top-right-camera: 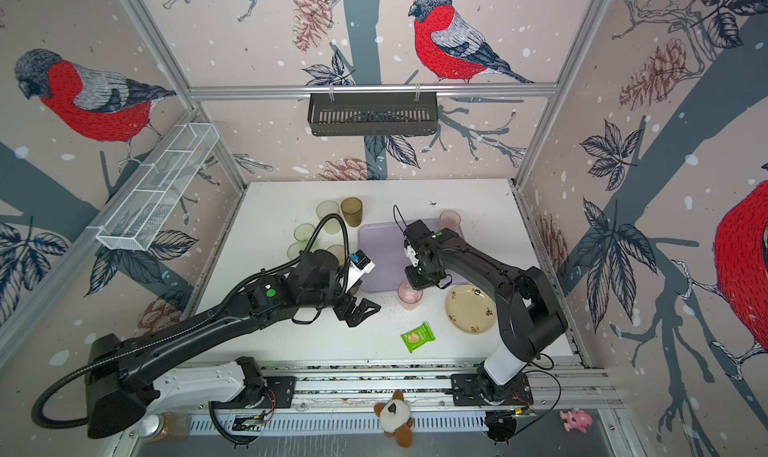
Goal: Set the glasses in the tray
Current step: 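Lower the right gripper around the clear pink cup's rim and close it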
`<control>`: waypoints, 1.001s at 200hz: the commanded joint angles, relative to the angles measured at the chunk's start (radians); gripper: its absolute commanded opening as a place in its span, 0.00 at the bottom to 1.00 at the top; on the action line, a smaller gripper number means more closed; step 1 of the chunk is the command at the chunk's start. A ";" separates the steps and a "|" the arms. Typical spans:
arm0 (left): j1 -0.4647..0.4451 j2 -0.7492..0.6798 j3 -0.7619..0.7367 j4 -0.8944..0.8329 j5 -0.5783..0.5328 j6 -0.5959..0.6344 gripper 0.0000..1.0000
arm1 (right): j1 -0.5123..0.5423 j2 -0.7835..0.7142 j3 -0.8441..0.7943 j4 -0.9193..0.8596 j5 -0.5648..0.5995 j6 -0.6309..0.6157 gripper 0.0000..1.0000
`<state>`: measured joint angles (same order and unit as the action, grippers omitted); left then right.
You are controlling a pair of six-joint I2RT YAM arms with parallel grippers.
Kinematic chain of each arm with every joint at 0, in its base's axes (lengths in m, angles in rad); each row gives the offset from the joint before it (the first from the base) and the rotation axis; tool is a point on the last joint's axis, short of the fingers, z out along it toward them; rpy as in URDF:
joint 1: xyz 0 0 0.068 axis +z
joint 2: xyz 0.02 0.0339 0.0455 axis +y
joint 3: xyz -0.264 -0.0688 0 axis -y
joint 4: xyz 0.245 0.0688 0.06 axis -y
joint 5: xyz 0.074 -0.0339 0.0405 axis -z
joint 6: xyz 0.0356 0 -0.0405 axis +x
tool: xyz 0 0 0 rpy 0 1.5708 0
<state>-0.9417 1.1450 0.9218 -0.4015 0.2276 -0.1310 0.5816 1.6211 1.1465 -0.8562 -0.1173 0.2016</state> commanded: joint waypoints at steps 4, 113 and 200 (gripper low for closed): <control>-0.002 -0.002 0.001 0.036 -0.009 0.010 0.98 | 0.007 0.006 0.009 -0.014 0.024 -0.020 0.24; -0.005 -0.001 -0.003 0.041 -0.014 0.004 0.98 | 0.012 0.014 0.011 -0.019 0.036 -0.025 0.19; -0.005 -0.004 0.003 0.041 -0.027 0.008 0.98 | 0.015 0.016 0.016 -0.026 0.044 -0.034 0.18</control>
<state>-0.9440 1.1446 0.9184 -0.3946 0.2062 -0.1310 0.5945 1.6367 1.1591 -0.8631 -0.0898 0.1802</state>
